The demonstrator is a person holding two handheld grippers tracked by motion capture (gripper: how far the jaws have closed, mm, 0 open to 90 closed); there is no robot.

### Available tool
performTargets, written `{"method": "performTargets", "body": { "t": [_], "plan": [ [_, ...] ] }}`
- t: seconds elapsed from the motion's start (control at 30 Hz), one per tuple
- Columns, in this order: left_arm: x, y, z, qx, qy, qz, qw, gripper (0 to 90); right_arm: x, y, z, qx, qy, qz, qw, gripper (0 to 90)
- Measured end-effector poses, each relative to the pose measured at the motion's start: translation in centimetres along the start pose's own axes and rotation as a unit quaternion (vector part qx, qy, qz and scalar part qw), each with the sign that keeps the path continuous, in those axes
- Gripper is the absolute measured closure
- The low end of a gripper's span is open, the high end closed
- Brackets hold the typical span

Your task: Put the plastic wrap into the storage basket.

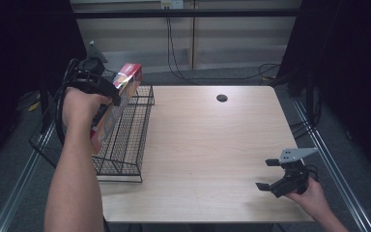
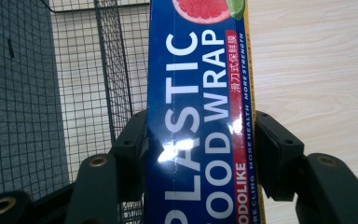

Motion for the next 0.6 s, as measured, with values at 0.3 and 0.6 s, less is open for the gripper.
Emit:
{"method": "performTargets", "body": {
  "t": [0.3, 0.6],
  "plan": [
    [-0.6, -1.4, -0.7, 0.011, 0.008, -0.020, 0.9997, 45.1, 0.0, -0.1, 0.0, 0.001, 0.001, -0.002, 1.0000, 0.0],
    [-1.5, -3.2, -1.3, 0.022, 0.018, -0.042, 0.9987, 45.0, 0.0, -0.1, 0.0, 0.001, 0.000, -0.001, 1.0000, 0.0]
  ]
}}
Point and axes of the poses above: each handheld gripper's, and its own axes: z roughly forward along the jaws, x roughly out of its top, y roughly to its right, the point moved 4 cm from there along z, roughly forward along the jaws, and after that the axes turned 3 degrees about x, right-handed, at the moved point
